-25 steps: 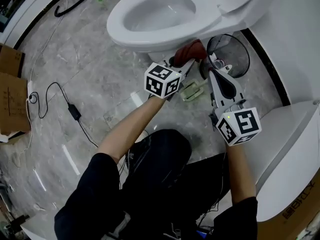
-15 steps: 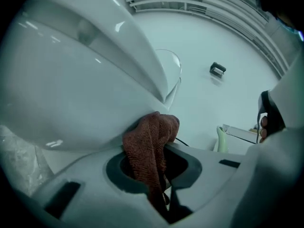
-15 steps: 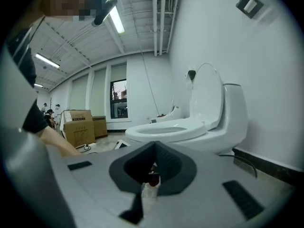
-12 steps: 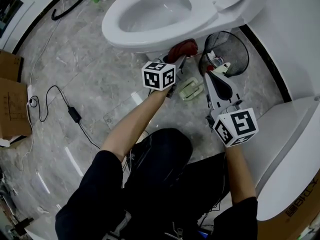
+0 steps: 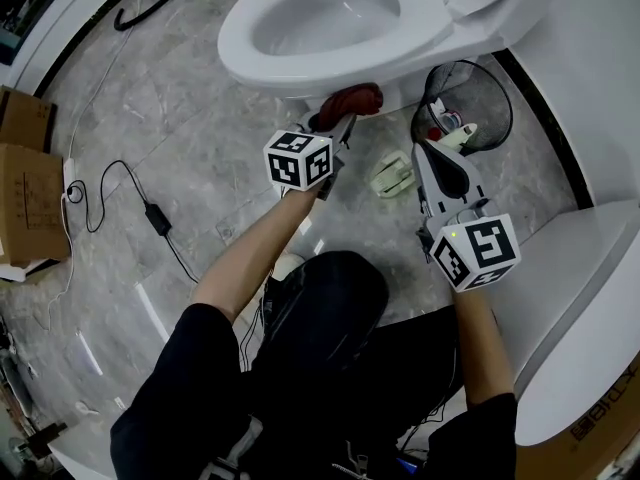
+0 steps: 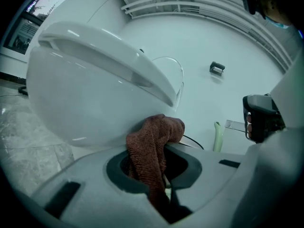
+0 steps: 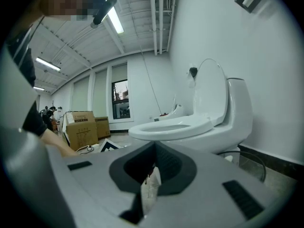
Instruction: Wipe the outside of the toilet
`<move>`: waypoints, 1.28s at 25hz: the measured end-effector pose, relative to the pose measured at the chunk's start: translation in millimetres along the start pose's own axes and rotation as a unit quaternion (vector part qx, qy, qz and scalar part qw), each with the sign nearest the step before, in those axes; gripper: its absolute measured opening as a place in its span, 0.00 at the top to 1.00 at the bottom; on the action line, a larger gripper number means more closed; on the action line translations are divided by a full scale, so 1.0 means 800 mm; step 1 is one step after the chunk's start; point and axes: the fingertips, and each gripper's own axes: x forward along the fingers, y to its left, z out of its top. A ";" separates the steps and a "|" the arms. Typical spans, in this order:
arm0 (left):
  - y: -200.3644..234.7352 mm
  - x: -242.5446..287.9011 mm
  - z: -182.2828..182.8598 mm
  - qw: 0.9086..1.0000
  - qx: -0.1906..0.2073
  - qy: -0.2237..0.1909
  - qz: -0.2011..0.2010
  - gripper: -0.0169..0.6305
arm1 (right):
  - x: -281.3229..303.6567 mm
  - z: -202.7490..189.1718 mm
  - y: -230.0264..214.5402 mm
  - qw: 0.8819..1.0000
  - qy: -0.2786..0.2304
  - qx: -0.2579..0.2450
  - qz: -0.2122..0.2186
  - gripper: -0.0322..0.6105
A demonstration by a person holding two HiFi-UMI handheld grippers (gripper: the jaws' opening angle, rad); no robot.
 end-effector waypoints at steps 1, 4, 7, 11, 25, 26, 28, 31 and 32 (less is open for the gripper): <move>0.006 -0.007 0.000 1.000 -0.001 -0.001 0.004 0.87 | 0.001 -0.001 0.002 1.000 0.001 0.000 0.001 0.95; 0.026 -0.032 0.001 1.000 0.000 -0.003 0.015 0.87 | 0.004 -0.005 0.007 1.000 0.003 0.001 0.005 0.95; 0.045 -0.054 0.004 1.000 0.013 0.001 0.022 0.87 | 0.009 -0.006 0.009 1.000 0.007 0.002 0.009 0.95; 0.069 -0.080 0.006 0.999 0.031 0.012 0.028 0.87 | 0.021 -0.005 0.011 1.000 0.009 0.006 0.010 0.95; 0.173 -0.201 0.076 0.993 0.006 0.052 0.105 0.87 | 0.082 0.137 0.032 0.999 0.036 0.009 -0.012 0.95; 0.174 -0.212 0.096 0.992 0.012 0.054 0.109 0.87 | 0.086 0.160 0.034 0.999 0.041 0.009 -0.011 0.95; 0.166 -0.233 0.146 0.992 0.030 0.061 0.109 0.87 | 0.095 0.211 0.043 0.999 0.049 0.014 -0.014 0.95; 0.130 -0.275 0.215 0.992 0.043 0.073 0.097 0.87 | 0.096 0.283 0.076 0.997 0.064 0.032 -0.019 0.95; 0.113 -0.287 0.237 0.992 0.046 0.077 0.091 0.87 | 0.094 0.307 0.089 0.997 0.069 0.037 -0.020 0.95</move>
